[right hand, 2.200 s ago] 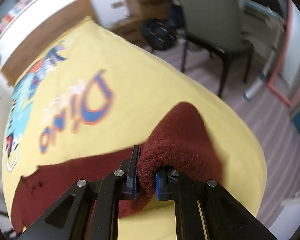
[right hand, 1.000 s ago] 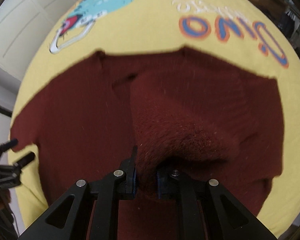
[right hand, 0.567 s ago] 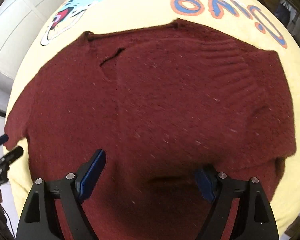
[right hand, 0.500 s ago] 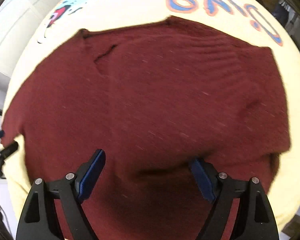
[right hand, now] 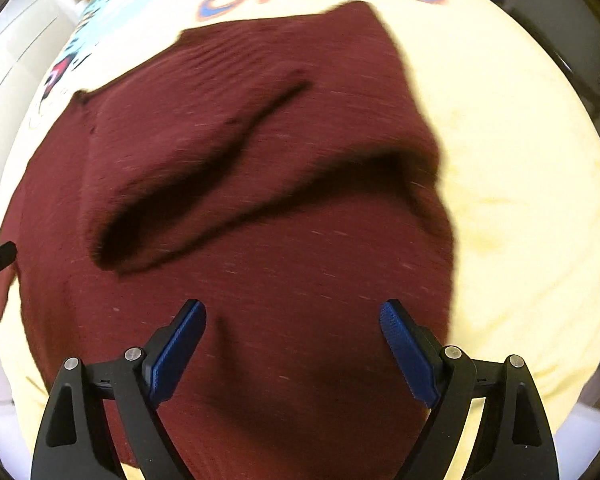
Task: Fold small clothes
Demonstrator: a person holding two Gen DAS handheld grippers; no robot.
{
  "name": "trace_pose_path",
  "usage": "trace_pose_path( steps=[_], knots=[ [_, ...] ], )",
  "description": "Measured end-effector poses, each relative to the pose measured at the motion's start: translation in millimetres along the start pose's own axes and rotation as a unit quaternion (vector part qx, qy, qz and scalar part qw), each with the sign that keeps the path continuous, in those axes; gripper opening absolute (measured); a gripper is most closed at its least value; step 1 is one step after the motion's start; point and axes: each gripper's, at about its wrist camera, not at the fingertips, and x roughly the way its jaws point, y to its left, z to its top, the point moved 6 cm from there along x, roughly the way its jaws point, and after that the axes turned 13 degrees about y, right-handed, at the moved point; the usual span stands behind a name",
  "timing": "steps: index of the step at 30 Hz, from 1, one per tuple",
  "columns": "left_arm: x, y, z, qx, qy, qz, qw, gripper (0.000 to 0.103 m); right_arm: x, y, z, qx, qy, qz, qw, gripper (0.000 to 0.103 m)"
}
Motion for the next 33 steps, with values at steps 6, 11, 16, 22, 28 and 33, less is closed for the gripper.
trace_pose_path(
  steps=[6,11,16,22,28,33],
  knots=[
    [-7,-69,42,0.074,-0.01,0.0,0.9972,0.102,-1,-35,-13,0.03,0.001,0.012,0.999,0.09],
    [-3,-120,71,0.132,-0.011,0.0,0.9911,0.102,-2,-58,-19,0.046,-0.002,0.025,0.999,0.09],
    [25,-149,93,0.156,0.016,0.029,0.9872,0.102,-5,-64,-33,0.056,-0.002,0.036,0.998,0.09],
    [60,-146,100,0.156,0.044,0.05,0.9855,0.095,-5,-90,-33,0.073,0.001,0.045,0.996,0.09],
    [69,-123,108,0.132,0.064,-0.007,0.9892,0.034,-5,-110,-44,0.084,0.007,0.056,0.995,0.09],
    [55,-79,114,0.087,0.031,-0.028,0.9954,0.013,-6,-118,-41,0.084,0.008,0.056,0.995,0.09]
  ],
)
